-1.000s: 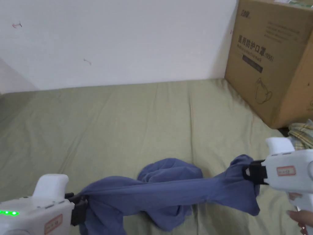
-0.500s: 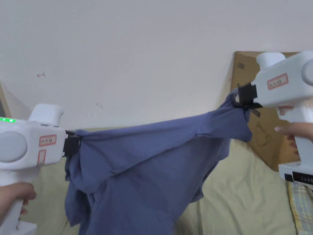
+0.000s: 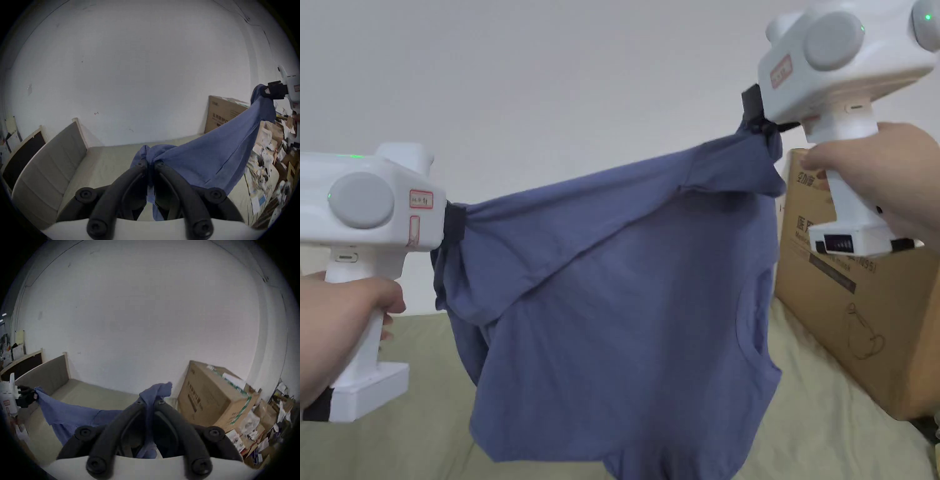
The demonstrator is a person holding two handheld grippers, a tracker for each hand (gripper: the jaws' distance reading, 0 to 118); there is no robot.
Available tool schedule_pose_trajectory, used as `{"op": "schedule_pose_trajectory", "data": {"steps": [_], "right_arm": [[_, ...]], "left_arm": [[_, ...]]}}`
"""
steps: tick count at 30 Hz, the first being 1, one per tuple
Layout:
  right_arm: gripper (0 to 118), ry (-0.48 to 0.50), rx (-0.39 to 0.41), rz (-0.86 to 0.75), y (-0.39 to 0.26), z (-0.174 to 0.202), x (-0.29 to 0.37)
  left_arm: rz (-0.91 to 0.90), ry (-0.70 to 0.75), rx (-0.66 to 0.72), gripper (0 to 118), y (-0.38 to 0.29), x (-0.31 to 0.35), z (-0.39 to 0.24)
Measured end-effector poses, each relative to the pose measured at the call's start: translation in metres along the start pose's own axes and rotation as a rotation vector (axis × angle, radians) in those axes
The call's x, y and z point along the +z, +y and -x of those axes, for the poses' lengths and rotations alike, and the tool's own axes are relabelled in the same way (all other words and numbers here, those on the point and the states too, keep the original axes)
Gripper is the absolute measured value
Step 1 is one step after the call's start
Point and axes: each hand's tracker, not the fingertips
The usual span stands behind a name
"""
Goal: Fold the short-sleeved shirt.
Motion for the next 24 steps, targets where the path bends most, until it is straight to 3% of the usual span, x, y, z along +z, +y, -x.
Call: {"op": "schedule_pose_trajectory", "data": {"steps": [5,9,12,17,21,24], "right_arm": [[8,-0.045,0.049,-0.088,0.01,0.015,-0.026],[8,-0.04,0.066,-0.042,-0.038,0.022,-0.052],[8,-0.016,0.068,0.109,-0.122,0.029,-0.081],[8,0.111,0.046,0.625,-0.352,0.057,-0.112],[8,0.261,-0.021,0.856,-0.48,0.059,-0.072],[8,0.312,0.11,0.878,-0.516,0.055,-0.017]], "left_arm": [[-0.072,0.081,0.002,4,0.002,-0.03,-0.007],[-0.034,0.092,-0.024,4,-0.031,-0.052,-0.009],[0.12,0.059,-0.02,4,-0.095,-0.077,-0.011],[0.653,-0.025,0.087,4,-0.292,-0.104,-0.023],[0.791,-0.066,0.154,5,-0.389,-0.067,-0.023],[0.775,-0.109,0.112,4,-0.404,-0.019,-0.023]]}}
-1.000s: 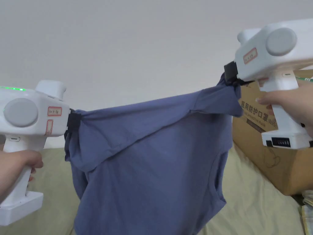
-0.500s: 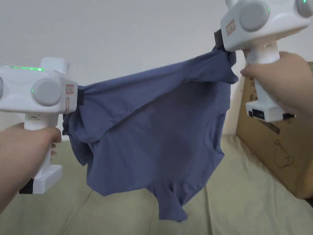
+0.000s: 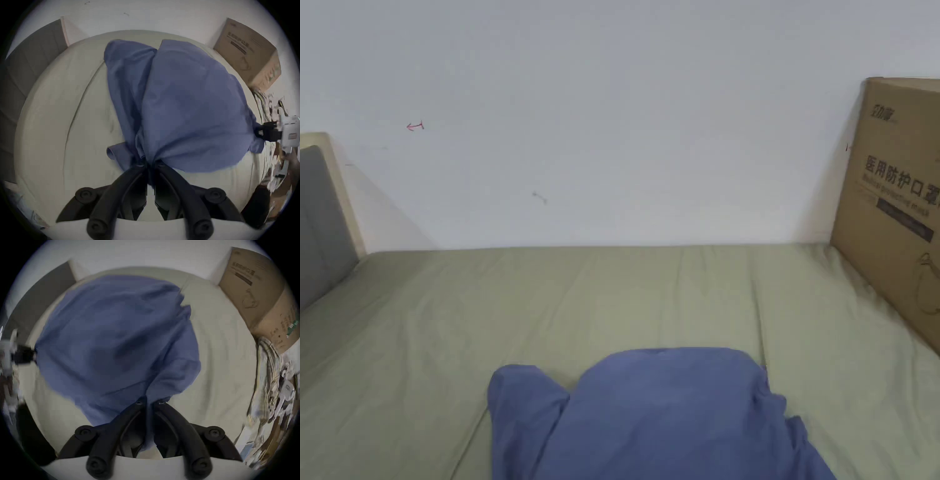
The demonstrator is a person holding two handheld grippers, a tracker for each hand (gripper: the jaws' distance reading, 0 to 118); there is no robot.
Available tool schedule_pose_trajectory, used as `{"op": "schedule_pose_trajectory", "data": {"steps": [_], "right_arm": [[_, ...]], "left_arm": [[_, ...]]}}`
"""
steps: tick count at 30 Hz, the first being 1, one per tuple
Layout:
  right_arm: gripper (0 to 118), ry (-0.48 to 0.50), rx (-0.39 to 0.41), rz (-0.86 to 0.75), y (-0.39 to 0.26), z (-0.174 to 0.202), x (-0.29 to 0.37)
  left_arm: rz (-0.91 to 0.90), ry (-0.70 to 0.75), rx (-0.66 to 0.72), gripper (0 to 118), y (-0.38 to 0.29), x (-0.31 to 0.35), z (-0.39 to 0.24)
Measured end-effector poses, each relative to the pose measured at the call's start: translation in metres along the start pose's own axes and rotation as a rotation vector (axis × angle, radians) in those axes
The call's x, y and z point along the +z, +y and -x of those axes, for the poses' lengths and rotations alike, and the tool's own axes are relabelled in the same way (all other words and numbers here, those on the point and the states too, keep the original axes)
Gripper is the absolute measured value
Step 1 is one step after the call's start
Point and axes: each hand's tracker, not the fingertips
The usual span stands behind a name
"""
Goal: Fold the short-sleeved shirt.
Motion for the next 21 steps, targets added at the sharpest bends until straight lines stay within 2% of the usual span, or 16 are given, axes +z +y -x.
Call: {"op": "schedule_pose_trajectory", "data": {"steps": [3,5,7,12,15,18,19,20,21], "right_arm": [[8,0.021,-0.027,-0.034,-0.044,0.001,0.029],[8,0.049,-0.129,-0.064,-0.066,-0.004,0.052],[8,0.044,-0.198,-0.094,-0.085,-0.005,0.074],[8,0.015,-0.223,-0.109,-0.124,0.003,0.106],[9,0.011,-0.252,-0.08,-0.136,0.009,0.101],[14,0.018,-0.269,-0.067,-0.137,0.012,0.092],[24,0.011,-0.272,-0.078,-0.136,0.012,0.091],[68,0.006,-0.268,-0.09,-0.135,0.014,0.094],[92,-0.002,-0.268,-0.121,-0.133,0.016,0.101]], "left_arm": [[0.013,-0.017,-0.04,4,-0.026,0.033,-0.004],[0.028,-0.037,-0.073,4,-0.044,0.055,-0.011],[0.037,-0.041,-0.093,4,-0.062,0.072,-0.02],[0.06,-0.047,-0.094,4,-0.093,0.092,-0.035],[0.07,-0.082,-0.031,6,-0.103,0.088,-0.033],[0.045,-0.099,0.054,11,-0.106,0.087,-0.026],[0.037,-0.119,0.094,21,-0.106,0.089,-0.023],[0.029,-0.125,0.125,63,-0.107,0.092,-0.02],[0.014,-0.14,0.145,95,-0.109,0.097,-0.016]]}}
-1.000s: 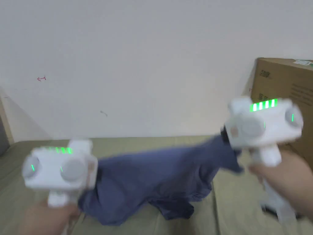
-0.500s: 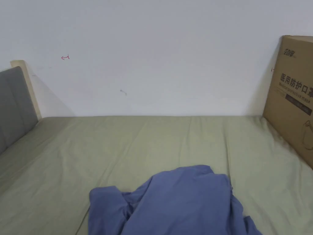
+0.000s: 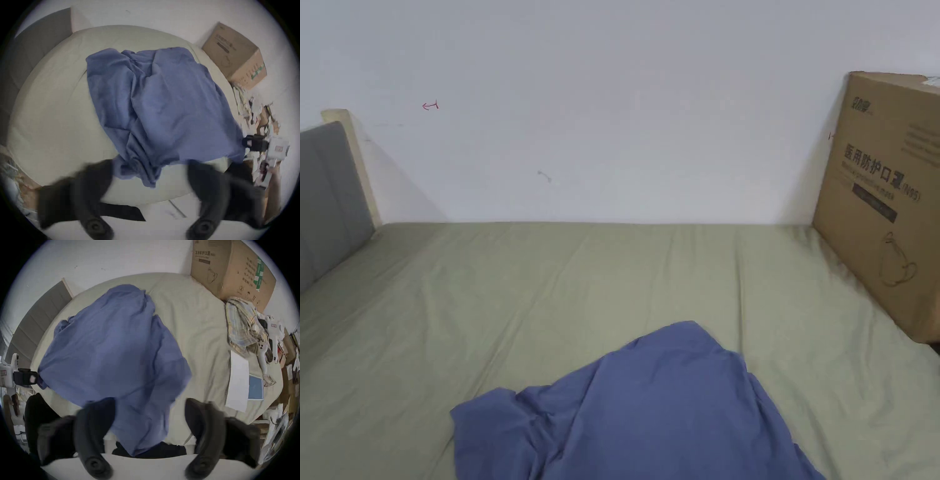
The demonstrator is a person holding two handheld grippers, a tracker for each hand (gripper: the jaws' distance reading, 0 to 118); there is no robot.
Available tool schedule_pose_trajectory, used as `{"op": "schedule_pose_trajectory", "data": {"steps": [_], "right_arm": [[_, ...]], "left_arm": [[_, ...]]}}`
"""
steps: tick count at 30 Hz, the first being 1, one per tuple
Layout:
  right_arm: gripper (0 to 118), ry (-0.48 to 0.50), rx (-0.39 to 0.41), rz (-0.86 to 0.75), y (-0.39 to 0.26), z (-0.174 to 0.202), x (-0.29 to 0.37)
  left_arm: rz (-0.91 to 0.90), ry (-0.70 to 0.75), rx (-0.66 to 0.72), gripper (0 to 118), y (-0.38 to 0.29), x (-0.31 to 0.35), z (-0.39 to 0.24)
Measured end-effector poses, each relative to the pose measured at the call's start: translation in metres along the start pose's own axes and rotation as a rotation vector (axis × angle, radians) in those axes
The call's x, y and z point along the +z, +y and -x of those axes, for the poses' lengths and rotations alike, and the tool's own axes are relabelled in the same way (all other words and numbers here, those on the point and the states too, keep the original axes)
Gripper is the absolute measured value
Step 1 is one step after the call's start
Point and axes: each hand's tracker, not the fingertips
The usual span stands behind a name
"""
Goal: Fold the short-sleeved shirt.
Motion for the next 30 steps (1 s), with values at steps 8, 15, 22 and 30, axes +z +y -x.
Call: {"op": "schedule_pose_trajectory", "data": {"steps": [8,15,22,30], "right_arm": [[95,0.062,-0.142,-0.346,0.056,0.009,0.085],[0,0.039,-0.093,-0.527,0.091,0.036,0.103],[0,0.15,-0.156,-0.454,0.107,0.038,0.067],[0,0.143,-0.178,-0.331,0.11,0.024,0.018]], "left_arm": [[-0.313,0.002,0.003,109,0.026,0.078,0.001],[-0.471,-0.014,0.066,5,0.046,0.104,0.014],[-0.337,0.122,0.107,0,0.118,0.045,0.054],[-0.124,0.221,0.221,73,0.223,-0.075,0.118]]}}
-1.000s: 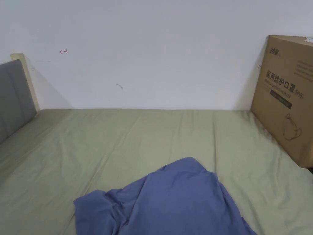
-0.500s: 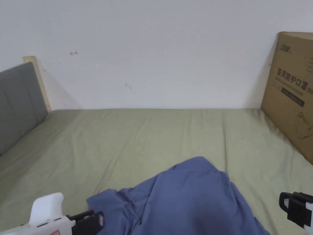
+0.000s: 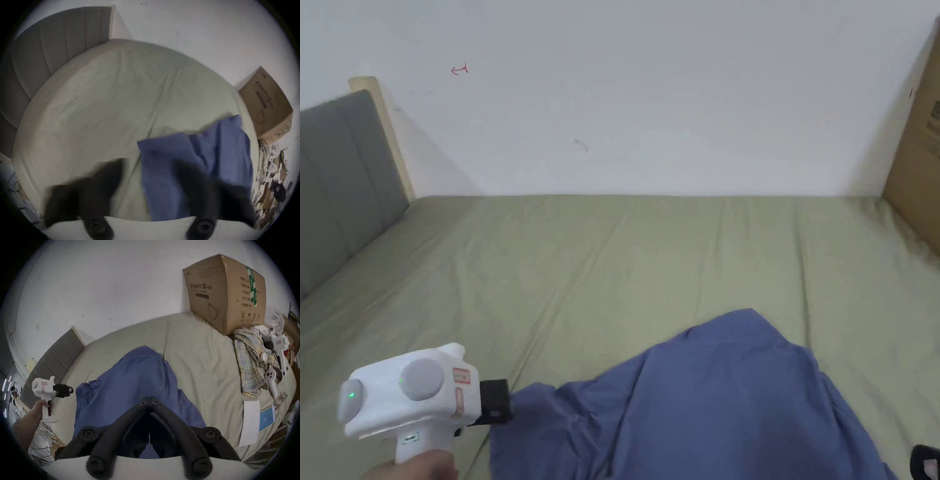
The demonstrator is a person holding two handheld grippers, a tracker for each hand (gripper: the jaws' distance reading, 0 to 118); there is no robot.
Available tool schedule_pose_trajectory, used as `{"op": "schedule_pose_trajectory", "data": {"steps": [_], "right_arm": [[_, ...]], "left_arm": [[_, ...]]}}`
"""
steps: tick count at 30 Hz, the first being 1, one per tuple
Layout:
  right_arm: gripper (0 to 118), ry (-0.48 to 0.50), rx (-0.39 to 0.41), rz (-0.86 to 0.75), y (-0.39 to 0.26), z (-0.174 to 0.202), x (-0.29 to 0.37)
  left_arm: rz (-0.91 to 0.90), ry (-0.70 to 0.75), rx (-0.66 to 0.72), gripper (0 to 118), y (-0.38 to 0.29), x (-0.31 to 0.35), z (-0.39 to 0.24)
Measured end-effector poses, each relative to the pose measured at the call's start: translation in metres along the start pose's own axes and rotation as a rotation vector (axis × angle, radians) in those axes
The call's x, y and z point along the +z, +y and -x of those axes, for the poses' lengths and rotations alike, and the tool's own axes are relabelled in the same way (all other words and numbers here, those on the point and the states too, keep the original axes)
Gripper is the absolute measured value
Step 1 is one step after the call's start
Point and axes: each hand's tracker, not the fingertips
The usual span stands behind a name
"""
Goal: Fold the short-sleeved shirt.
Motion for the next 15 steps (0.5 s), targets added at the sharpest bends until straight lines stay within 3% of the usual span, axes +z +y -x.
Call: {"op": "schedule_pose_trajectory", "data": {"steps": [1,2,6,8,9,10,11,15], "right_arm": [[0,-0.007,-0.006,0.014,-0.001,-0.003,-0.006],[0,-0.014,-0.011,0.029,-0.002,-0.005,-0.011],[0,-0.034,-0.017,0.058,-0.005,-0.01,-0.029],[0,-0.037,-0.019,0.073,-0.005,-0.01,-0.04],[0,-0.036,-0.018,0.079,-0.006,-0.009,-0.044],[0,-0.035,-0.015,0.086,-0.006,-0.006,-0.049],[0,-0.032,-0.01,0.091,-0.006,-0.003,-0.053],[0,0.031,0.007,0.103,0.009,0.007,-0.068]], "left_arm": [[0.037,-0.004,-0.005,108,0.004,-0.017,0.002],[0.063,0.016,-0.008,118,0.004,-0.029,0.004],[0.107,0.051,-0.04,115,0.0,-0.068,-0.007],[0.095,0.017,-0.149,92,-0.005,-0.059,-0.019],[0.028,0.05,-0.238,63,-0.012,-0.049,-0.027],[-0.039,0.029,-0.31,14,-0.017,-0.038,-0.032],[-0.048,-0.035,-0.329,2,-0.017,-0.026,-0.028],[-0.14,-0.118,-0.192,1,-0.025,0.02,0.0]]}}
